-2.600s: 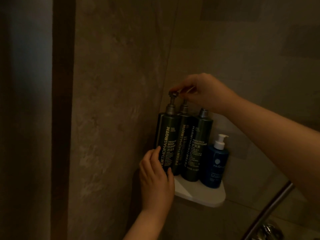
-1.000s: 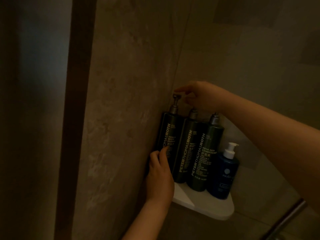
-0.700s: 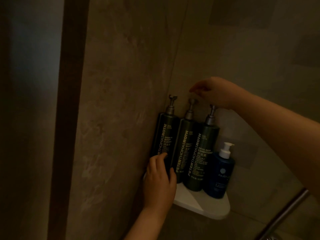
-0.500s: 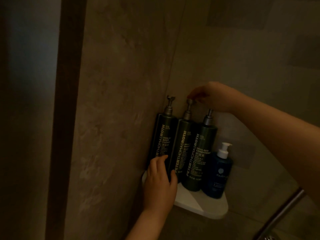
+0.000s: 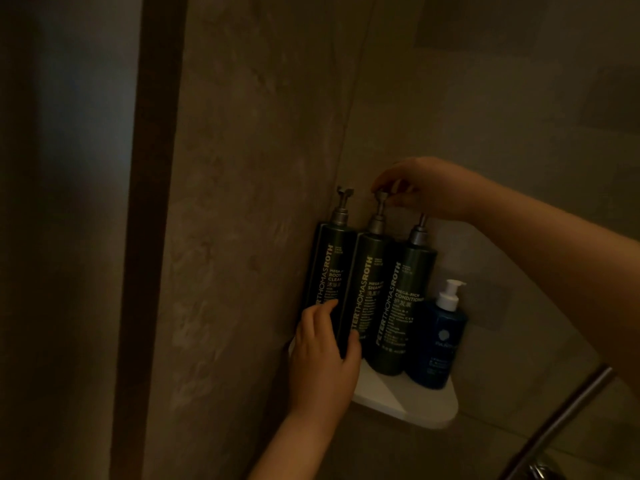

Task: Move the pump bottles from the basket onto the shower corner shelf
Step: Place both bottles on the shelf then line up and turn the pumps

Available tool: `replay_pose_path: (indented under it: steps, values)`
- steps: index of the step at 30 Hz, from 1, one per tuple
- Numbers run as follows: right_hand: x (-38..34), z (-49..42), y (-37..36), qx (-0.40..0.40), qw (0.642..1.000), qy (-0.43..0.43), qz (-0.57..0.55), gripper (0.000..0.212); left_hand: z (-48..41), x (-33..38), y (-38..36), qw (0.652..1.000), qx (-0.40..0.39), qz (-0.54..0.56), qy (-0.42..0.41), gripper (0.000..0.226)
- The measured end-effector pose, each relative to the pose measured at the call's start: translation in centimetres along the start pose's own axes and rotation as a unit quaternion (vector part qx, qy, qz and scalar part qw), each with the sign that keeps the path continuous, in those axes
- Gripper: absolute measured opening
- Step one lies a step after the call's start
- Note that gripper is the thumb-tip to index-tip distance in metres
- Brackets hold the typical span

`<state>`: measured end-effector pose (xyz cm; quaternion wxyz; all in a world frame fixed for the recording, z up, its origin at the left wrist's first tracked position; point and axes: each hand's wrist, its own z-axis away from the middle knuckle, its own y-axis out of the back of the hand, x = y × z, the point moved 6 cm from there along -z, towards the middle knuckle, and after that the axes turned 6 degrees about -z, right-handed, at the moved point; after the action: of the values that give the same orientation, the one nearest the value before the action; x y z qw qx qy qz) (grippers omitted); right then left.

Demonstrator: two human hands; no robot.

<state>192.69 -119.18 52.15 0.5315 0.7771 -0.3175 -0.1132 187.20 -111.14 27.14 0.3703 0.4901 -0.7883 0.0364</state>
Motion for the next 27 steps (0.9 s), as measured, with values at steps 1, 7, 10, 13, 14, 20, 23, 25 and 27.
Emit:
replay_pose_path:
  steps: [1,7,10,13,14,20,23,25,27]
  values:
    - [-0.2,0.1,0.2,0.002,1.000,0.001,-0.002,0.029,0.0,0.1,0.1,1.000,0.000,0.000,0.000,0.053]
    - [-1.4,1.1,1.3,0.002,1.000,0.015,-0.021,0.031,0.6,0.9,0.8,1.000,0.011,0.019,-0.008,0.066]
    - [-2.0,1.6,1.3,-0.010,0.999,0.016,-0.037,0.031,0.9,1.0,0.7,0.999,0.005,0.032,0.000,0.073]
    - [-2.3,1.9,1.3,-0.010,0.999,0.015,-0.046,0.031,1.3,0.9,0.5,0.999,-0.001,0.042,0.003,0.076]
    - [-2.3,2.0,1.3,-0.007,0.999,0.015,-0.046,0.031,1.4,0.9,0.5,0.999,-0.002,0.043,0.003,0.075]
    - [-2.2,2.8,2.0,-0.007,0.997,0.006,-0.082,0.026,1.7,0.6,0.3,0.998,-0.026,0.058,0.001,0.075]
    - [-1.5,3.1,2.7,0.006,0.994,-0.008,-0.109,0.025,1.7,0.5,0.2,0.997,-0.033,0.068,0.002,0.075]
    - [-1.4,3.3,2.6,0.001,0.993,-0.010,-0.115,0.024,1.7,0.5,0.2,0.997,-0.032,0.071,0.004,0.075]
    - [-1.2,3.3,2.5,-0.004,0.992,-0.012,-0.124,0.024,1.7,0.5,0.2,0.997,-0.030,0.073,0.006,0.076]
